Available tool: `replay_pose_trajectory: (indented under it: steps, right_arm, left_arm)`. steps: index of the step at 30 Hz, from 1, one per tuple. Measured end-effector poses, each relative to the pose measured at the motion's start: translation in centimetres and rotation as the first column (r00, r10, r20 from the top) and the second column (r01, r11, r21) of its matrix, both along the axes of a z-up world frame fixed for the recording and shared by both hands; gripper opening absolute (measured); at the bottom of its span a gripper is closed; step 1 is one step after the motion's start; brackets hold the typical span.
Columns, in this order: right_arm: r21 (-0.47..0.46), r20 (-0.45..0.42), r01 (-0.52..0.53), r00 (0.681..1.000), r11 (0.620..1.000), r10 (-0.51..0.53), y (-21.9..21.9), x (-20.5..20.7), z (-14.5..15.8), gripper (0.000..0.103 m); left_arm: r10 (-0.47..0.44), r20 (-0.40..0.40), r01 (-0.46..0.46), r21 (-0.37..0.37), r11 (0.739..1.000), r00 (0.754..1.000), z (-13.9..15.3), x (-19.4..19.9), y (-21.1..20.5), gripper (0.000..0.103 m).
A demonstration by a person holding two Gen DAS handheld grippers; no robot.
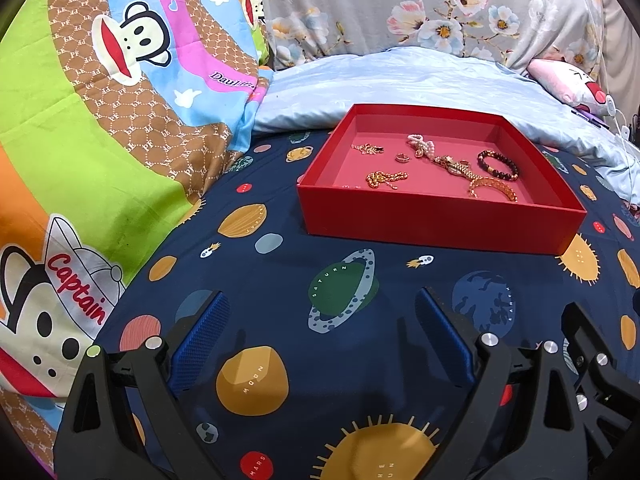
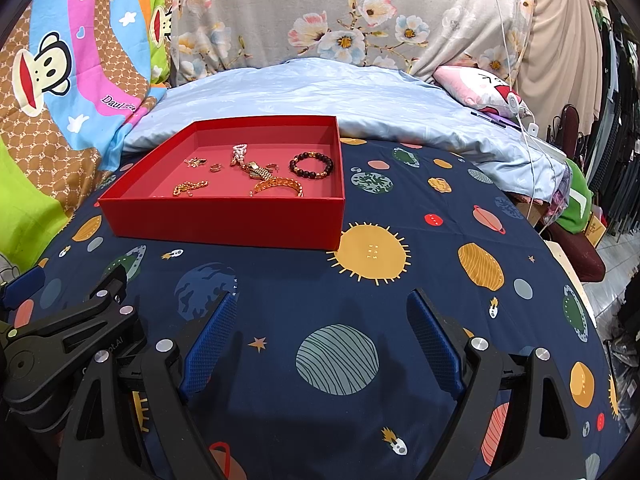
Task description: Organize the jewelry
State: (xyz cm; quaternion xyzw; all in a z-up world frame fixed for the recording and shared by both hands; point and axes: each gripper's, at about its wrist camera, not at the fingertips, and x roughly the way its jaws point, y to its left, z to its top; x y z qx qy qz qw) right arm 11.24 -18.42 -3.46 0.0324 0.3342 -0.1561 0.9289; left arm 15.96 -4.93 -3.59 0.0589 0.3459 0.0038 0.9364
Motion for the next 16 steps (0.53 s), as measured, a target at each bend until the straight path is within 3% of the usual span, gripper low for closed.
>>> replay_pose_trajectory:
  steps: [16]
  right_arm:
    - [0.001,-0.008,-0.001,1.000,1.000,0.001,0.39,0.06,-0.59,0.086]
  left_arm:
    - [-0.010,-0.015,0.010,-0.004,1.000,1.000,-0.20,0.18,-0.20,0.085]
